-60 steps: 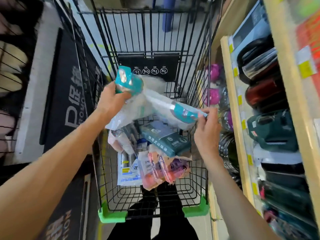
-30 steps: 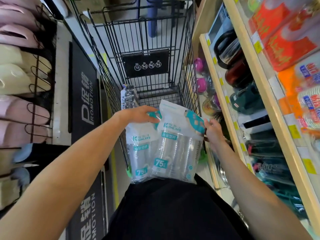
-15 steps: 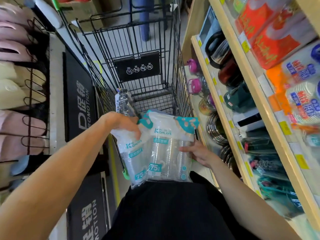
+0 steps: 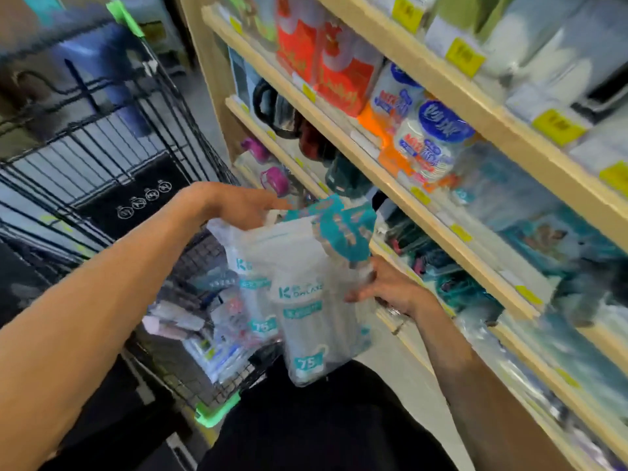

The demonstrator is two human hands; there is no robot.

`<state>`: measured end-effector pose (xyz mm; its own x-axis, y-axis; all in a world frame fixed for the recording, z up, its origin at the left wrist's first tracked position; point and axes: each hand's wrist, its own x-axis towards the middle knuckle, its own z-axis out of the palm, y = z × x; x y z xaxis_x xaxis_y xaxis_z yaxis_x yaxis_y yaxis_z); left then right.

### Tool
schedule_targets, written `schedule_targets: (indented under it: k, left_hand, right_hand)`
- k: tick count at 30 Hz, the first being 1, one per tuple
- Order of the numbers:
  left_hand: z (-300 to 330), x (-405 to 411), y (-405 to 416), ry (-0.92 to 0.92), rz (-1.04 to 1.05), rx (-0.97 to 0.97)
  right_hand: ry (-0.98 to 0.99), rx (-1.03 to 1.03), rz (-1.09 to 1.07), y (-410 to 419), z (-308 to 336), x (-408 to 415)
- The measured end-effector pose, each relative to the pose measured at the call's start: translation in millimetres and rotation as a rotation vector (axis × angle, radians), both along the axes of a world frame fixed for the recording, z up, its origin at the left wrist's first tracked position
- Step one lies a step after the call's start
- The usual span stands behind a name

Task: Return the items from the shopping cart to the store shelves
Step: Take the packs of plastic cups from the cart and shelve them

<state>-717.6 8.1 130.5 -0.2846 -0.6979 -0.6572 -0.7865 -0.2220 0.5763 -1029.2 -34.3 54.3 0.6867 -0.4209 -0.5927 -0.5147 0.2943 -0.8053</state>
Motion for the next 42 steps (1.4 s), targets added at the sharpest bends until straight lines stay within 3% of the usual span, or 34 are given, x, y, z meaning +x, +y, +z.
schedule_targets:
  k: [4, 9, 11, 15, 18, 23, 29, 33, 37, 42]
  left_hand:
    - [-2.4, -49.8, -35.3, 0.136, -0.128, 0.007]
    - [6.6, -108.0, -40.6, 0.267, -0.183, 0.299]
    - [3.9, -131.5, -23.0, 0.365, -0.101, 0.424]
    - [-37.0, -152.0, 24.5, 0.837, 0.412, 0.713]
    - [-63.6, -179.6, 73.3, 1.100, 0.419, 0.803]
    - [-83.0, -252.7, 124.0, 0.705, 0.561, 0.470]
    - [-73.9, -310.5, 105.0, 0.484, 0.537, 0.409]
    - [-57.6, -324.4, 78.4, 0.458, 0.530, 0.252]
    - [-43.4, -318.1, 27.0, 0.523, 0.608, 0.121]
    - [-19.0, -314.6, -59.9, 0.591, 0.579, -0.058]
  right_hand:
    - [-0.064, 0.015, -0.114, 17.1, 12.9, -36.8]
    - [-0.088, 0.145, -0.338, 65.7, 3.7, -103.2]
    - [-0.116, 0.215, -0.428, 89.0, -11.3, -134.0]
    - [-0.163, 0.330, -0.660, 121.2, -26.8, -186.6]
    - [-0.086, 0.295, -0.795, 134.3, -40.9, -226.5]
    - [-0.105, 0.284, -0.854, 153.5, -37.4, -256.3]
    - [-0.037, 0.216, -0.987, 151.6, -25.0, -281.3]
    - [0.011, 0.107, -1.033, 143.4, -18.9, -291.1]
    - [-0.063, 0.058, -1.122, 127.4, -10.3, -297.7]
    - [-0.130, 0.060, -1.344, 113.9, -11.5, -298.5]
